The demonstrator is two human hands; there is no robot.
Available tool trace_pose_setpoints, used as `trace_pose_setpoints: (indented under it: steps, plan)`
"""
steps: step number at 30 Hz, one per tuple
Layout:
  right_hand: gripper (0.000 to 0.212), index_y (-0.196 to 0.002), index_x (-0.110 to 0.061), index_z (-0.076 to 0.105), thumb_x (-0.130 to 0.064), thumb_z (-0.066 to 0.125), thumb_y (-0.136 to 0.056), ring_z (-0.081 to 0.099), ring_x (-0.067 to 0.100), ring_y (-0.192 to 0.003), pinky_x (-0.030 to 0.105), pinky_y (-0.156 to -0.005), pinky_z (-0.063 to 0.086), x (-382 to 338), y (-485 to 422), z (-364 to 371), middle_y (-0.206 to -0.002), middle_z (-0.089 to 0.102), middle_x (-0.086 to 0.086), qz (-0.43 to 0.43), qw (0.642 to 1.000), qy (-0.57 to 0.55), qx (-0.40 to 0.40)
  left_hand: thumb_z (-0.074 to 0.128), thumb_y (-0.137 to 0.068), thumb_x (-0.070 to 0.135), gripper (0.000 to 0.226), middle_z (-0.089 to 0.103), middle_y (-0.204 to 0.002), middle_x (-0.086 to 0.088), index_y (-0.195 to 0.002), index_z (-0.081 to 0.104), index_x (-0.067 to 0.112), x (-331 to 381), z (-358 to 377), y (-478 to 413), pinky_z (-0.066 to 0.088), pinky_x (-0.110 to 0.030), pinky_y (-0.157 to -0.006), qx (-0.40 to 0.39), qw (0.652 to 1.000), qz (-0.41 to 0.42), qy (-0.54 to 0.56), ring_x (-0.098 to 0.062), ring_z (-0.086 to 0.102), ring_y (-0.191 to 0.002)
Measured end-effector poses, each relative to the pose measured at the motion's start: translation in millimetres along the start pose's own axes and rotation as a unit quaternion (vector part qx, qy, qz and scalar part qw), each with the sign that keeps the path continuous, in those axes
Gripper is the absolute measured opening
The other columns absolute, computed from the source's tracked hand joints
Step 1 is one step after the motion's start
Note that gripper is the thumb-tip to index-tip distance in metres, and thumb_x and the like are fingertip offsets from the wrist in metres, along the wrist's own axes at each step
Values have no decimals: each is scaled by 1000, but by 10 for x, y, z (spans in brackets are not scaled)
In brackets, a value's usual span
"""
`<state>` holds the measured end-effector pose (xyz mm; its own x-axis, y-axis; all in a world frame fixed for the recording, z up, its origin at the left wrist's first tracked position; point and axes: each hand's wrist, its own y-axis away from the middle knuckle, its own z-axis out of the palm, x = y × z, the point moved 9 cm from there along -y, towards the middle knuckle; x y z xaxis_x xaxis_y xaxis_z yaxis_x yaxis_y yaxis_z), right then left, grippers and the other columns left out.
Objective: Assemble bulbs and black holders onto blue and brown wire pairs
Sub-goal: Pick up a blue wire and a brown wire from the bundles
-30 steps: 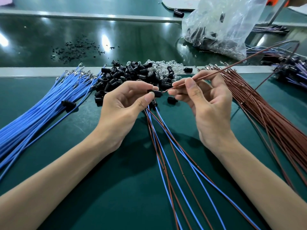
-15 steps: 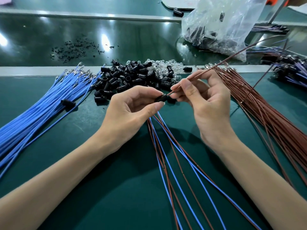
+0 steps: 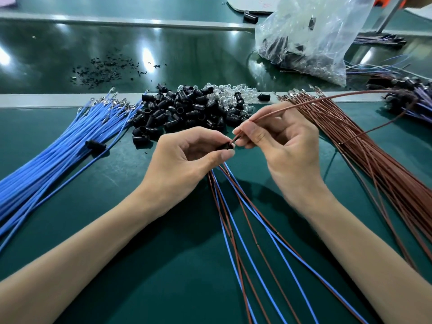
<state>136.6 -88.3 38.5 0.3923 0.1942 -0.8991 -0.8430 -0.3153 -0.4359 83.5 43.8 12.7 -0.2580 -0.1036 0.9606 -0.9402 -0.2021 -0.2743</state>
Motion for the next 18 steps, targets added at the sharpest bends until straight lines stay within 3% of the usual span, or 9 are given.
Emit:
trace_pose_setpoints:
  steps: [4,8,13,18]
  plan:
    - [15,-86,-10,56,1,65,-87,69,12,-64,18,-63,52,24,17,-55,-72,72,-1,3,999,-10,36,73,-70,16,15,74,-83,-3,-84,70,16,1,7,3,55,-19,-75,1,1000,-2,6,-14,69,-77]
    - [19,-84,-14,56,3,64,-87,67,11,-61,19,-63,52,79,29,50,-70,71,0,27,999,-16,-13,74,-70,12,14,74,-78,3,-82,69,13,-10,-10,0,55,-20,-76,8,1000,-4,7,-11,68,-75]
    - [19,-83,-16,57,0,68,-84,67,12,-61,19,-63,52,7,-21,-82,-70,70,-1,-2,1000,9,18,73,-70,14,14,74,-82,-4,-84,69,13,8,-8,1,54,-19,-75,10,1000,0,3,-12,69,-74]
    - [22,-78,-22,62,-4,74,-79,67,8,-66,19,-67,52,104,45,75,-72,71,-4,16,997,65,-32,73,-71,12,14,73,-77,6,-84,69,12,23,-10,8,53,-16,-72,7,1000,4,-1,-7,68,-73]
